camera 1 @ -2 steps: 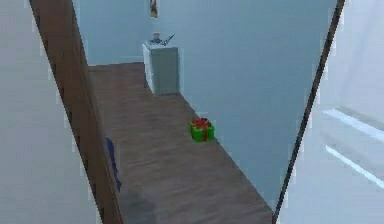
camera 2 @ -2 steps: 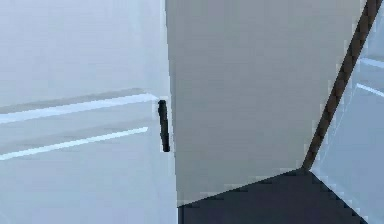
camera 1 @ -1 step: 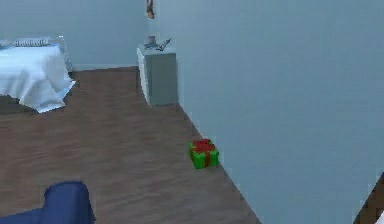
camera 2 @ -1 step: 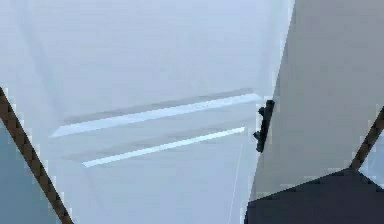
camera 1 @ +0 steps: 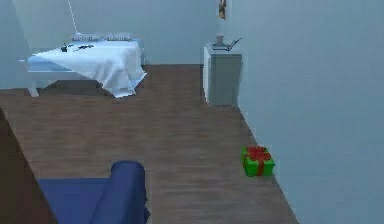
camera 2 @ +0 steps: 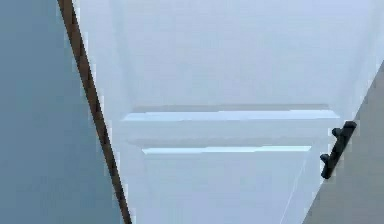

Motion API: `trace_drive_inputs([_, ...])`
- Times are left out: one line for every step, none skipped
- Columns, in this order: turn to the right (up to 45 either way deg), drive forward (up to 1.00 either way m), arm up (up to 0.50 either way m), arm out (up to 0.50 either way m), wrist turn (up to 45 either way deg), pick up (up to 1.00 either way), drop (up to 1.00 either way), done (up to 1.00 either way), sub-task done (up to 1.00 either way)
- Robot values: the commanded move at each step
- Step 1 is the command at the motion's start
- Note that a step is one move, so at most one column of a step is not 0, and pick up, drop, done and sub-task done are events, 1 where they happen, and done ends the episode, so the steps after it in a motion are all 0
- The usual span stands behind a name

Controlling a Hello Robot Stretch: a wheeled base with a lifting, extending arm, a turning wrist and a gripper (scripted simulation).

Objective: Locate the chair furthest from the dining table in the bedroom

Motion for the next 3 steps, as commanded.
trace_drive_inputs([0.0,1.00,0.00,0.00,0.0,0.00,0.00,0.00,0.00])
trace_drive_inputs([-3.0,0.00,0.00,0.00,0.0,0.00,0.00,0.00,0.00])
trace_drive_inputs([0.0,0.20,0.00,0.00,0.0,0.00,0.00,0.00,0.00])
